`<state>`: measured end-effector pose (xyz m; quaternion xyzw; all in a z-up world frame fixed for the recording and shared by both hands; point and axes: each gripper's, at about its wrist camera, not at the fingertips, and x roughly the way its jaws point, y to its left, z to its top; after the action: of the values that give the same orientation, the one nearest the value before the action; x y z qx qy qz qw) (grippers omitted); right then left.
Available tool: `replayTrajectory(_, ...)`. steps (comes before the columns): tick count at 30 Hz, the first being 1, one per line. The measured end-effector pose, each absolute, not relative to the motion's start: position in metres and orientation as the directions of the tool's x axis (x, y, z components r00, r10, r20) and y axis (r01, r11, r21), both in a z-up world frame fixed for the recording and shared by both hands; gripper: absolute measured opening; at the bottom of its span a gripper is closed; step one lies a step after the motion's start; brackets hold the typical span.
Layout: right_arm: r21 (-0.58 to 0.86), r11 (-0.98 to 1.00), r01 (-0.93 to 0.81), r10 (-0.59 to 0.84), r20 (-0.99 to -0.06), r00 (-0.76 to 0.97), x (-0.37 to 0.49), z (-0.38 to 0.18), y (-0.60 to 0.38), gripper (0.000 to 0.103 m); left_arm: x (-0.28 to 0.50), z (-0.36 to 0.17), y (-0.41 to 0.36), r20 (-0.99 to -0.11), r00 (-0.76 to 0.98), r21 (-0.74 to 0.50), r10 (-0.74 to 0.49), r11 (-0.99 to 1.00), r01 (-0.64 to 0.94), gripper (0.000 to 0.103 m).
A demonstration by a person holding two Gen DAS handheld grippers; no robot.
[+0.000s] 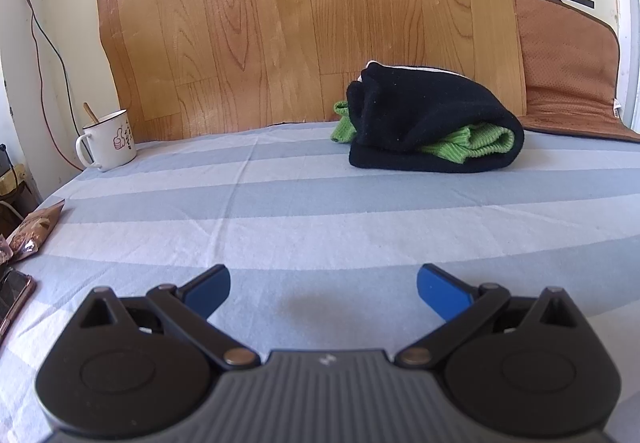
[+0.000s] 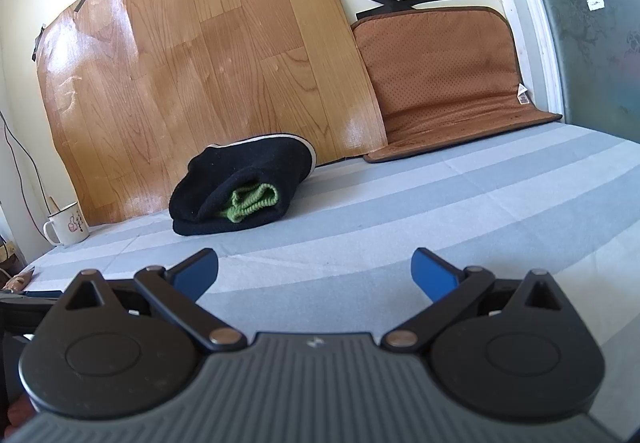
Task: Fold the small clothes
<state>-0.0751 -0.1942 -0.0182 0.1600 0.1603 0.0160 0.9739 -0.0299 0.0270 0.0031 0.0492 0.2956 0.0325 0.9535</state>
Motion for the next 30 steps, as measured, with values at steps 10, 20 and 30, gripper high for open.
replayTrajectory(10,0.317,0.948,0.020,0.082,-0.305,0.949,-0.0757,-0.0183,-0.1941,0.103,-0.0280,0.0031,0.0292,-0.571,0.814,0.106,0.104,0.993,-0.053,0.103)
replayTrajectory(20,0.317,0.948,0.021,0.081,-0.305,0.949,-0.0759,-0.0189,-0.1935,0.103,-0.0260,0.0030,0.0300,-0.578,0.807,0.111,0.120,0.991,-0.068,0.103)
replayTrajectory(30,0.288,0.958,-0.002,0.095,-0.308,0.947,-0.0801,-0.0105,-0.1908,0.103,-0.0257,0.0094,0.0324,-0.625,0.777,0.054,0.072,0.997,-0.048,0.103)
